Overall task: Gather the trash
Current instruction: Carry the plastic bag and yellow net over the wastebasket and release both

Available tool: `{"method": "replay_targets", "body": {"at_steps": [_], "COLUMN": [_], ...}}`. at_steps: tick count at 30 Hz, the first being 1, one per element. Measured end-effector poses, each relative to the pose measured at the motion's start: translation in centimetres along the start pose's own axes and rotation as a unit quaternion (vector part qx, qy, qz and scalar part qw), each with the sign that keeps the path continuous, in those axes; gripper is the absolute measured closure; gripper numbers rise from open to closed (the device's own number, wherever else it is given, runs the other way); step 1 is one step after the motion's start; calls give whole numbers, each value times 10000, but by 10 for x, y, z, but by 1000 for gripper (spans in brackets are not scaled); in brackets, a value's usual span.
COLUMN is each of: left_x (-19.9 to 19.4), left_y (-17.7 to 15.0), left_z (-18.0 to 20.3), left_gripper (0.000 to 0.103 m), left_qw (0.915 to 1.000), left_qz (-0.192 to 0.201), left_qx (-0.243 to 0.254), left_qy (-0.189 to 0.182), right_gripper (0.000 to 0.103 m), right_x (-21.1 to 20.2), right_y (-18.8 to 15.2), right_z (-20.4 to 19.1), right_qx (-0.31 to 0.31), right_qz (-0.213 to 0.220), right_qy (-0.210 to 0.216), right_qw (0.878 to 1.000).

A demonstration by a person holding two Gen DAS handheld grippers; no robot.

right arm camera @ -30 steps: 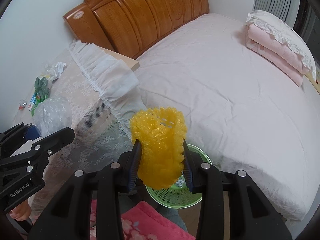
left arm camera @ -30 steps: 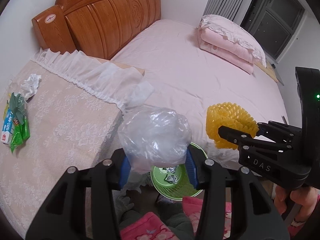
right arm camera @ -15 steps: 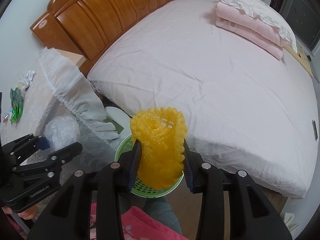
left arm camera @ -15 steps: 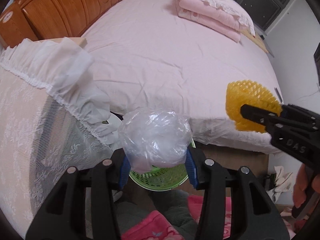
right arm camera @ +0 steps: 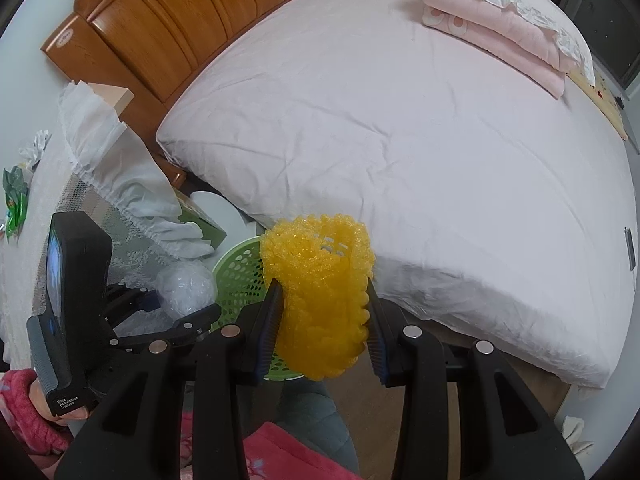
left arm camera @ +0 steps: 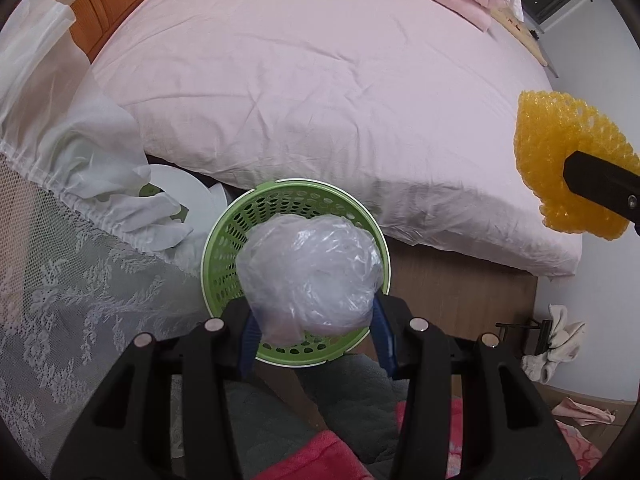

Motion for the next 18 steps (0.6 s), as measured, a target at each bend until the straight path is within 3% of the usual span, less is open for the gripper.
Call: {"method": "replay_targets", "body": {"at_steps": [2, 4, 7, 18], "left_x": [-3, -8, -21, -60], "left_y": [0, 1, 2, -3], "left_z": [0, -1, -4, -5], "left_gripper": [47, 19, 12, 12], "left_qw": [10000, 9999, 9994, 9958], "left_qz": [25, 76, 262, 606], "left_qx": [-8, -98, -146, 160], "left_qy": [17, 97, 149, 660], "right_gripper": [63, 63, 63, 63], "right_x": [0, 0, 0, 1], "right_y": [1, 1, 1, 3], "right_z": [0, 1, 3, 5], "right_qx": [0, 11, 37, 123], "right_qz": [5, 13, 17, -18], "right_qy": [14, 23, 39, 130], "right_qw": [10000, 10000, 10000, 9998]}}
Point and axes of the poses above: each gripper's, at about its wrist camera, not at the fingertips, and x roughly the way its jaws point, z to its right, y to its top, the point moved 4 cm from there along x, roughly the way its jaws point, and after that the axes turned 11 degrees about x, right-handed, at the moved point
